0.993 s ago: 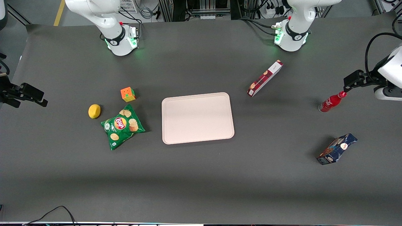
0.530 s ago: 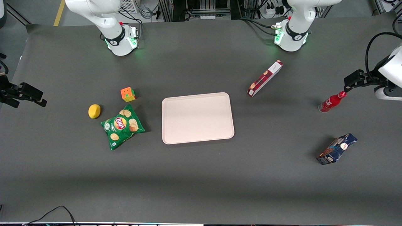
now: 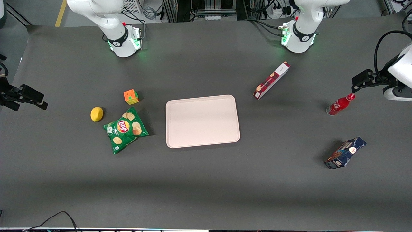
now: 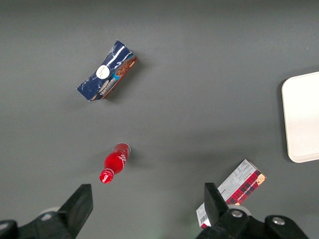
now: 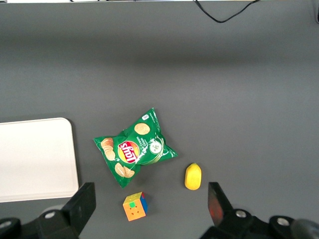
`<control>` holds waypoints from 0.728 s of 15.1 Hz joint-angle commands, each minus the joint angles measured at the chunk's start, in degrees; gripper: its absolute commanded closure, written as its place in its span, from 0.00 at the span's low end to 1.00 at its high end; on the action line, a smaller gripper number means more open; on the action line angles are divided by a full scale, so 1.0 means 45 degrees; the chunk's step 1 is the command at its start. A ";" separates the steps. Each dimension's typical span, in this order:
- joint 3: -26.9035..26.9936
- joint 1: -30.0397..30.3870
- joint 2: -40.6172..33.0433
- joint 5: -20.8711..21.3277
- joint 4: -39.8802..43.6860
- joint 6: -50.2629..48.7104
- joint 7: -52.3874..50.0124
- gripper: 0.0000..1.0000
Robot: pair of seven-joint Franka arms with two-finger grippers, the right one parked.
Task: Place red cookie box on tray
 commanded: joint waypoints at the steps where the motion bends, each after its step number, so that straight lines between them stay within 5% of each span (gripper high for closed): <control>1: -0.0045 -0.0175 -0.0061 -0.0163 0.0259 -0.0480 -0.0148 0.00; 7: -0.2130 -0.0253 -0.0042 -0.0201 -0.0130 -0.1105 -0.1591 0.00; 11: -0.3908 -0.0293 -0.0177 -0.0221 -0.2118 0.0061 -0.1536 0.00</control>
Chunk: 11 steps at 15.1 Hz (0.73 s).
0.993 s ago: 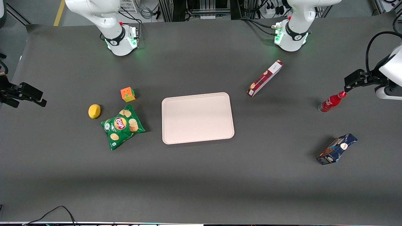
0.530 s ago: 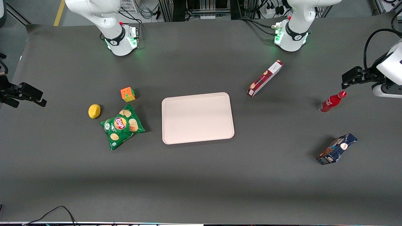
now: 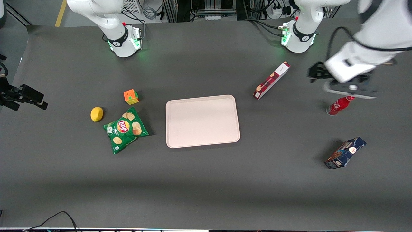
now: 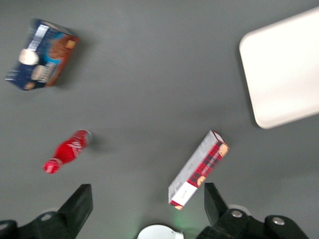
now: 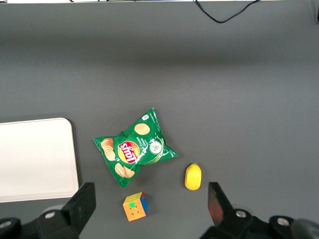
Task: Place red cookie box on tray
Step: 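Move the open left gripper over the red plaid shortbread box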
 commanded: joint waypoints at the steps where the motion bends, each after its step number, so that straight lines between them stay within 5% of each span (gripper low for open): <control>1: -0.1281 -0.0028 -0.0375 -0.0031 -0.2216 0.1571 -0.0126 0.00; 8: -0.3723 -0.0028 -0.2504 0.0047 -0.9267 0.8583 -0.0068 0.00; 11: -0.3708 -0.0086 -0.2895 -0.0070 -1.1163 1.0342 0.0923 0.00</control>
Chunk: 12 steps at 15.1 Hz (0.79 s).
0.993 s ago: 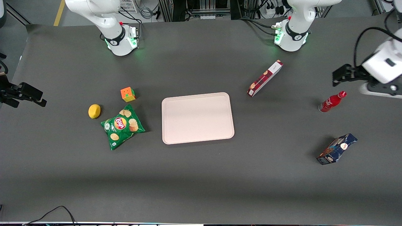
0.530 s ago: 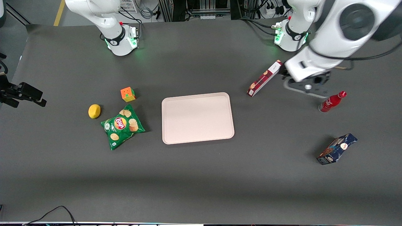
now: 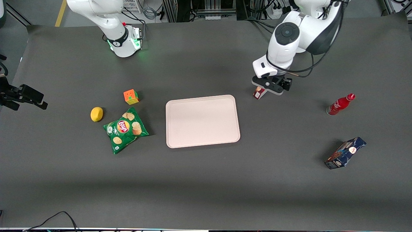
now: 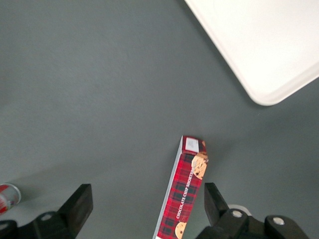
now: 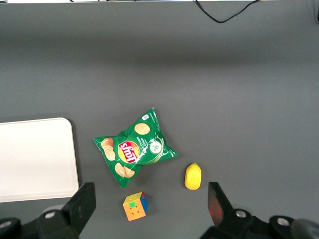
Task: Place red cookie box on tray
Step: 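Move the open left gripper over the red plaid shortbread box, then lower the left gripper and close it on the shortbread box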
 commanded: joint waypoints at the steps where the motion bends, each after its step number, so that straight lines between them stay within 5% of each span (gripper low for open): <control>1: 0.0097 0.0037 -0.1426 -0.0141 -0.2739 0.2178 0.1389 0.00; 6: 0.0098 -0.0100 -0.1448 -0.0628 -0.5240 0.5712 0.2289 0.00; 12: -0.0097 -0.0100 -0.0940 -0.2931 -0.5928 0.6032 0.4614 0.00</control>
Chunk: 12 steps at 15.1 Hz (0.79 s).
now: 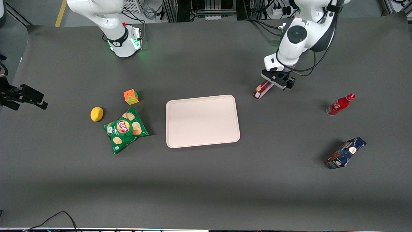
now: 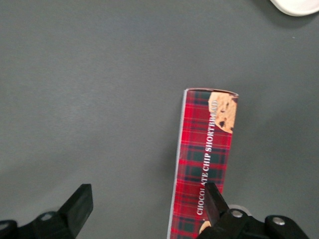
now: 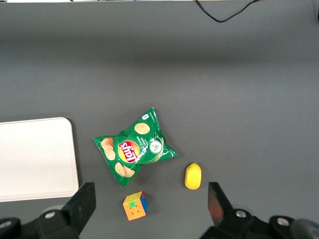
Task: Place red cookie box on tray
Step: 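Lower the left gripper and close it on the shortbread box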
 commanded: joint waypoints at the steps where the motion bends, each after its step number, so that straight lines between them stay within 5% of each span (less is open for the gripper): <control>1: -0.0211 -0.0113 -0.0051 -0.1156 -0.0555 0.0256 0.1042 0.00; 12: -0.0896 -0.0054 0.0847 -0.1235 -0.1239 0.1348 0.1043 0.05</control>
